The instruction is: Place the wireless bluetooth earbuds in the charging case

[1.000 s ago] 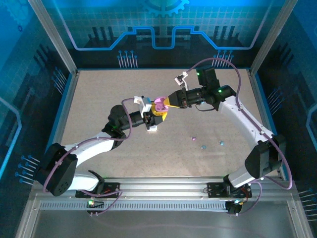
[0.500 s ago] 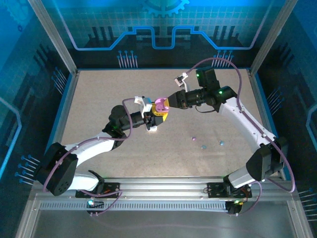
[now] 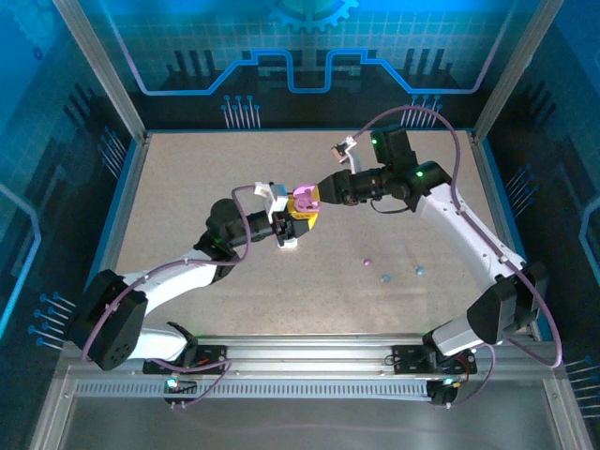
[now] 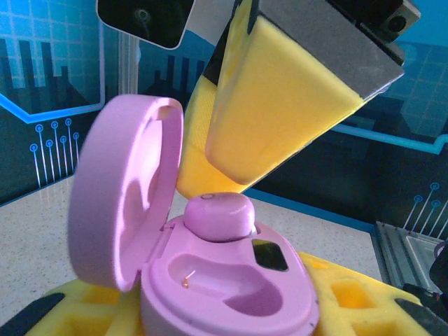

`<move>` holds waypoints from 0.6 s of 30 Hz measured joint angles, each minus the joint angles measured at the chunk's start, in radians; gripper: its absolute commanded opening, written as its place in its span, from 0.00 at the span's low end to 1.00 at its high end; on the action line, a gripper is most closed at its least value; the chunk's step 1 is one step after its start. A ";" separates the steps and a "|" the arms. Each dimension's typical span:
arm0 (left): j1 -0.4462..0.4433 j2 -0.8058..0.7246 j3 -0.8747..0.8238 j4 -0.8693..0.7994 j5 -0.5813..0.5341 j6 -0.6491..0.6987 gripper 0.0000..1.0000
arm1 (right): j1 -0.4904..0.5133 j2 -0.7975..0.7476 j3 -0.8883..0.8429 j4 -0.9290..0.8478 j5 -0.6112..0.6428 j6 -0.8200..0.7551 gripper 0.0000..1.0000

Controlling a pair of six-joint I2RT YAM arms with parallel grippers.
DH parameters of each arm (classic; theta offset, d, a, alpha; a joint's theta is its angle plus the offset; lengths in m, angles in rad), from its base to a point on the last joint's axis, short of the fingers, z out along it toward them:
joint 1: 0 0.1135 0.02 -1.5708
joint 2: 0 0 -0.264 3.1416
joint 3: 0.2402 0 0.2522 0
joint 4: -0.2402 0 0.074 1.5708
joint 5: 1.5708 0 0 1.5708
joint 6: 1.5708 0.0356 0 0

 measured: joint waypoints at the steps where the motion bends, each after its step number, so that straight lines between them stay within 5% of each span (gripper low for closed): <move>1: -0.002 0.000 0.000 0.004 0.000 0.000 0.32 | 0.000 -0.003 0.000 -0.005 0.008 -0.001 0.35; 11: -0.011 -0.003 0.000 0.029 0.003 0.003 0.32 | -0.001 -0.035 0.003 -0.027 0.060 -0.019 0.40; 18: -0.011 -0.021 0.000 0.025 -0.025 0.011 0.31 | -0.061 -0.259 -0.057 -0.003 0.116 -0.026 0.42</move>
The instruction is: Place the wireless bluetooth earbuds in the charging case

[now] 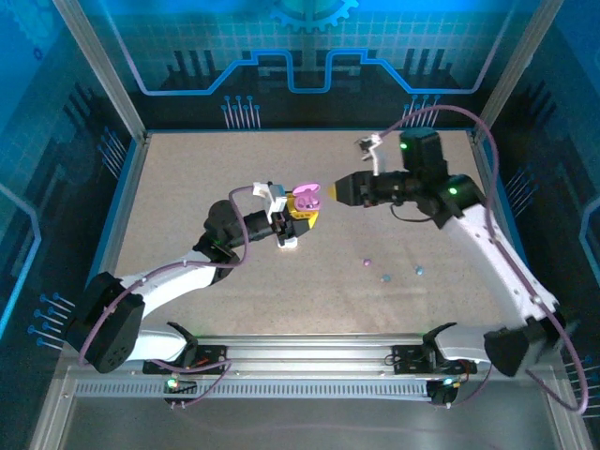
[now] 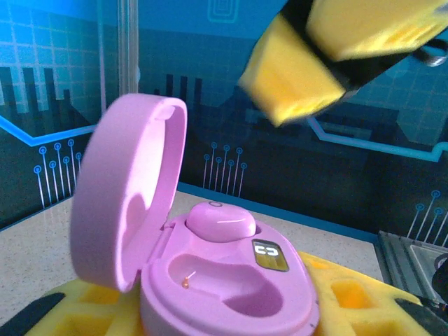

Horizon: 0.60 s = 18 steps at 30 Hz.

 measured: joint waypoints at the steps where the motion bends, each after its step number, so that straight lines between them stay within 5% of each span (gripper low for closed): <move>1: 0.000 -0.001 0.000 0.000 -0.003 0.000 0.31 | -0.027 -0.047 -0.027 0.004 0.031 0.004 0.41; 5: 0.000 -0.001 0.000 0.000 -0.014 0.000 0.31 | -0.175 -0.142 -0.149 -0.027 0.156 0.055 0.39; 9: 0.000 -0.005 0.000 0.000 -0.018 0.000 0.31 | -0.303 -0.073 -0.281 -0.074 0.204 0.108 0.37; 18: 0.000 -0.013 0.000 -0.003 -0.021 0.000 0.31 | -0.278 0.172 -0.572 -0.063 0.206 0.200 0.41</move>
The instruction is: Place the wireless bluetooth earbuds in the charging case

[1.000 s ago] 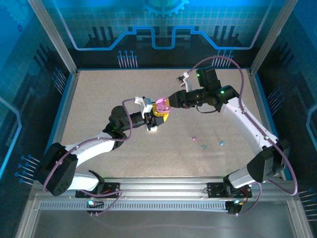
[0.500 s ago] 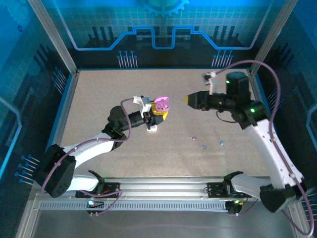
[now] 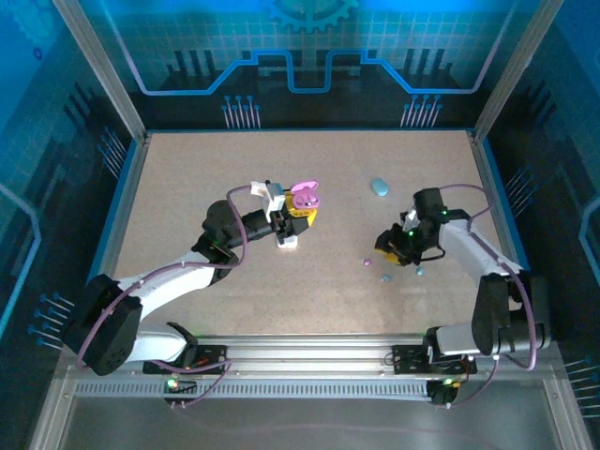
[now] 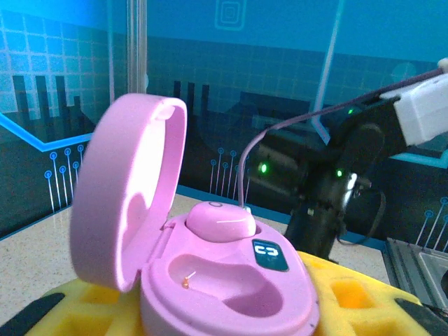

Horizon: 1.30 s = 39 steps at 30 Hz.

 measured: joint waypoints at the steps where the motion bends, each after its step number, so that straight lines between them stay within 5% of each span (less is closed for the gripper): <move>1: 0.000 0.000 0.000 -0.001 0.000 0.000 0.31 | 0.011 0.012 -0.019 0.016 -0.001 0.011 0.42; 16: 0.000 0.000 0.000 -0.007 0.000 0.000 0.31 | 0.099 0.203 -0.060 0.245 0.005 0.099 0.36; 39: 0.000 0.000 0.000 -0.029 0.000 0.000 0.31 | 0.109 0.241 -0.015 0.238 0.039 0.087 0.28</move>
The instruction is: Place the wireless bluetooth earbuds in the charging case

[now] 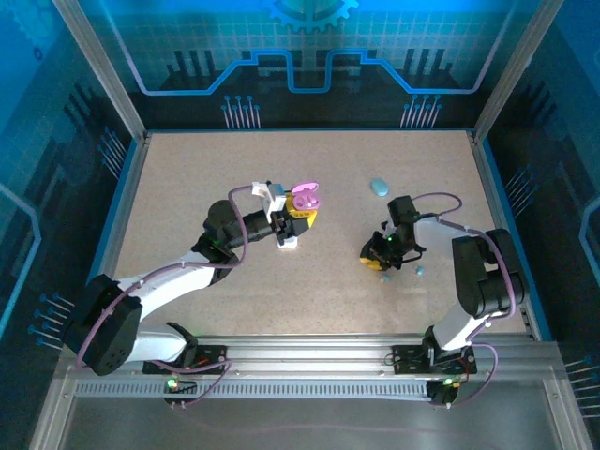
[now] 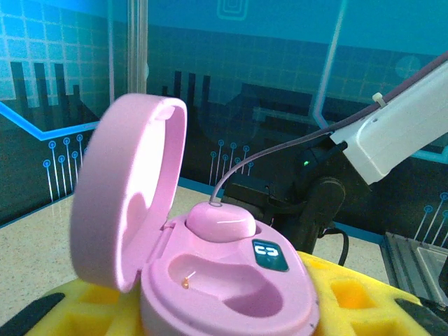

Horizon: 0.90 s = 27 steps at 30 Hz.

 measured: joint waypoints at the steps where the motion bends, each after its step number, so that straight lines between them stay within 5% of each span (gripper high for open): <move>1: 0.000 0.000 0.000 0.000 0.000 0.000 0.31 | 0.003 0.001 0.003 0.000 0.006 -0.001 0.29; 27: -0.001 -0.008 0.000 -0.010 0.000 0.000 0.31 | 0.021 0.081 0.132 0.015 0.088 -0.049 0.35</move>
